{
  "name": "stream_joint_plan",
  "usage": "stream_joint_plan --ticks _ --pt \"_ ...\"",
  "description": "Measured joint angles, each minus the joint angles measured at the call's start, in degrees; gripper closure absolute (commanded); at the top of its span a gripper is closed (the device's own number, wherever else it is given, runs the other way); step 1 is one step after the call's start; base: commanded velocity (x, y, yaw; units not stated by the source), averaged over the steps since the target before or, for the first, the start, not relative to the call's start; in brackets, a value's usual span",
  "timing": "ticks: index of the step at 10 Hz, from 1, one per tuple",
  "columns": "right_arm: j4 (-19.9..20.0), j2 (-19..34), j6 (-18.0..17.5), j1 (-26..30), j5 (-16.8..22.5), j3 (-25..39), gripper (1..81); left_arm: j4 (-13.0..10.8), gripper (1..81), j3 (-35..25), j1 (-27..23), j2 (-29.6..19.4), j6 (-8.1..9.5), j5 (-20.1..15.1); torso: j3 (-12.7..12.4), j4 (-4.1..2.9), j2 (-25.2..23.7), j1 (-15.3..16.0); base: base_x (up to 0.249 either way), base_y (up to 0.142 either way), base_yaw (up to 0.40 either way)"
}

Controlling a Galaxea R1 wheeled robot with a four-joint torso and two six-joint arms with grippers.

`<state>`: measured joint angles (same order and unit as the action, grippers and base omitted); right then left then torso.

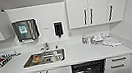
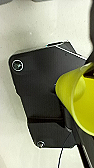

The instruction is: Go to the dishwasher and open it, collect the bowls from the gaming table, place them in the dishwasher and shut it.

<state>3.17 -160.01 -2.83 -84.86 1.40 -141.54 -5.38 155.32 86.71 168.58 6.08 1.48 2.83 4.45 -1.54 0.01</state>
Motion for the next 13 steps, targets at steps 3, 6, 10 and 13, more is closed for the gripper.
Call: stream_joint_plan --ticks 3,6,10,13 --pt "0.00 0.00 0.00 0.13 -0.06 0.00 81.1 0.00 81.1 0.00 -0.30 -0.01 0.00 0.10 0.00 0.00 0.00 0.00 0.123 0.000 0.000" --pt "0.16 0.09 -0.01 0.46 -0.13 0.09 81.1 0.01 81.1 0.00 -0.52 -0.01 0.00 0.34 0.00 0.00 0.04 0.07 0.022 0.000 0.000" --pt "0.24 3.12 -0.17 0.02 0.11 5.88 81.1 0.01 81.1 -0.79 0.13 -0.37 0.00 0.59 0.00 0.00 0.02 0.00 0.000 0.000 0.000" --pt "0.30 9.59 -0.23 0.10 0.09 17.02 81.1 0.01 81.1 -5.51 0.16 -2.77 0.00 1.17 0.00 0.00 0.02 0.00 0.000 0.000 0.000"
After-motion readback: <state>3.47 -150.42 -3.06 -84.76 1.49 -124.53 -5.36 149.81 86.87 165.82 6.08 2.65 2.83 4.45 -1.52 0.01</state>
